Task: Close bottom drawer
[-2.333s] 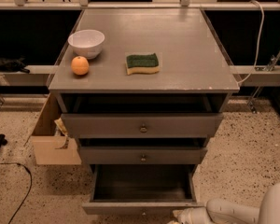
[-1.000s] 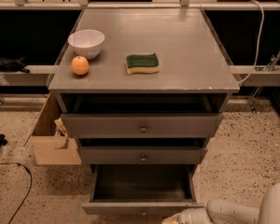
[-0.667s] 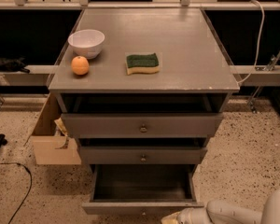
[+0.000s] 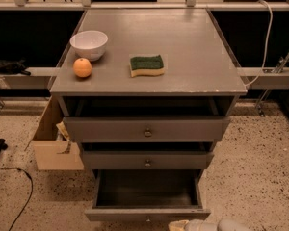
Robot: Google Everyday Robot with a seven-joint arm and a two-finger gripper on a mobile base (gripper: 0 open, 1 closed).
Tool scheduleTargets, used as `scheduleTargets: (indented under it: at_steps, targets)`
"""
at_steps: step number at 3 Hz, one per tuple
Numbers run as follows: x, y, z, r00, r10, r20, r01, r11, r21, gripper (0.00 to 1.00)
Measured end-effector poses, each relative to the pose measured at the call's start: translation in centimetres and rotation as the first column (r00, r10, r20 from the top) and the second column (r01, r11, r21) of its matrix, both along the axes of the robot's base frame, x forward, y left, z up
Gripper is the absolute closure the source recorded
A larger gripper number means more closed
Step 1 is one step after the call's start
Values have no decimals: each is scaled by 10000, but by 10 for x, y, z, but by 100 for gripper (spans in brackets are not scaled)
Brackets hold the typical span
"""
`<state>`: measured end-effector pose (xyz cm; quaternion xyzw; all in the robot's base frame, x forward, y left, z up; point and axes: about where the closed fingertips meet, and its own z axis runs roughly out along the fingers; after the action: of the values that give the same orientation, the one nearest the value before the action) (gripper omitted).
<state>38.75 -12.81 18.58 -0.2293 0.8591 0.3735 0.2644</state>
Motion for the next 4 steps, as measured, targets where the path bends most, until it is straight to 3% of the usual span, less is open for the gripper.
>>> scheduleTargets:
  at_steps: [1, 4]
  targets:
    - [6, -7, 3, 9892, -1042, 1027, 1079, 9937, -305, 100]
    - [30, -6, -10, 9886, -1188, 925, 1224, 9919, -344, 100]
